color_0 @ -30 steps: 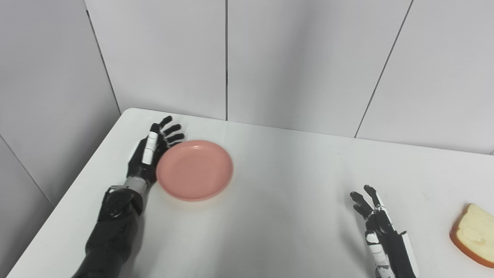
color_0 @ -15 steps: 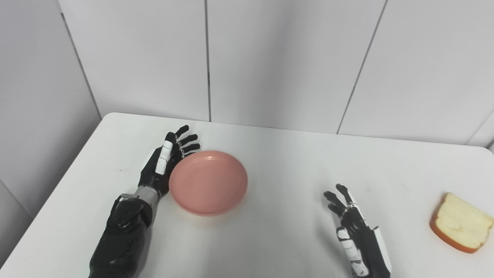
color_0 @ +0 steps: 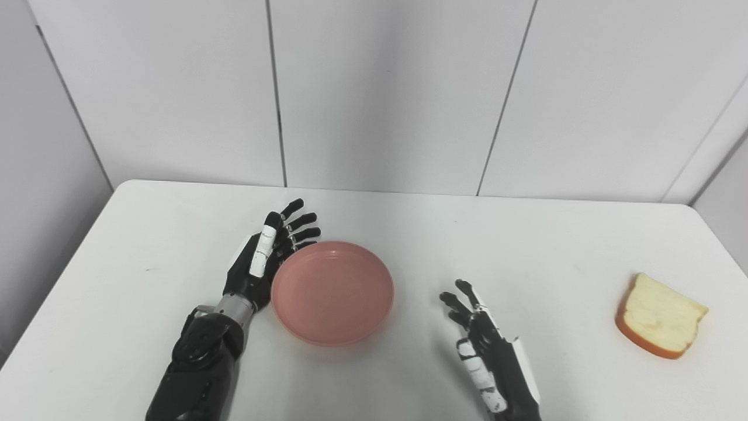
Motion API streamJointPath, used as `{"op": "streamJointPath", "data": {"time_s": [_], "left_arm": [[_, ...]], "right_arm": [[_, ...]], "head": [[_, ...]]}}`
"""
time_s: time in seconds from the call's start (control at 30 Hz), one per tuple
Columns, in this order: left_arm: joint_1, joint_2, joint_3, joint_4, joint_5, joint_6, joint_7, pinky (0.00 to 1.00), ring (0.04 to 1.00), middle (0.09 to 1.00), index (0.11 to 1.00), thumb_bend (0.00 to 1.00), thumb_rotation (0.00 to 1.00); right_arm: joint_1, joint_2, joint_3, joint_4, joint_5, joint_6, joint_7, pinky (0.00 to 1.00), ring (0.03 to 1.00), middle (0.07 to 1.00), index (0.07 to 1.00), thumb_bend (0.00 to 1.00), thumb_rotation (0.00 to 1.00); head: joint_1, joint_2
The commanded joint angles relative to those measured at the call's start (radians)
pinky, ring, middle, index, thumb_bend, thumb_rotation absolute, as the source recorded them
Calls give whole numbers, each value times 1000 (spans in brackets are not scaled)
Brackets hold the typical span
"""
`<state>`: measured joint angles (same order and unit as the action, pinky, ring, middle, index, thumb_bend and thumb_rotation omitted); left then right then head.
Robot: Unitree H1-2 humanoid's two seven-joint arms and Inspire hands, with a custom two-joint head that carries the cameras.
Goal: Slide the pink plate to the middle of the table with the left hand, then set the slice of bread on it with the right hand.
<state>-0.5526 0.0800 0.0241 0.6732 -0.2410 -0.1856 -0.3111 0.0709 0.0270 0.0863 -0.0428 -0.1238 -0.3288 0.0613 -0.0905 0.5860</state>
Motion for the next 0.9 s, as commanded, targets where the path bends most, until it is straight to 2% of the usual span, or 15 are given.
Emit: {"op": "streamJointPath", "data": {"time_s": [0.0,0.43,0.87], "left_arm": [[6,-17,-3,22,-3,26,-12,739,784,833,884,897,897],[0,-30,-9,38,-3,37,-48,739,806,864,916,870,910],[-1,-33,-20,68,12,34,-57,773,813,867,915,837,910]], "right_arm": [[0,17,13,0,-8,-2,-15,900,881,830,912,670,876],[-20,57,47,29,-61,-10,-58,902,874,837,924,614,895],[-26,51,58,44,-67,-25,-74,910,877,845,931,626,904]], "head": [[-17,3],[-111,8],[-113,9]]}}
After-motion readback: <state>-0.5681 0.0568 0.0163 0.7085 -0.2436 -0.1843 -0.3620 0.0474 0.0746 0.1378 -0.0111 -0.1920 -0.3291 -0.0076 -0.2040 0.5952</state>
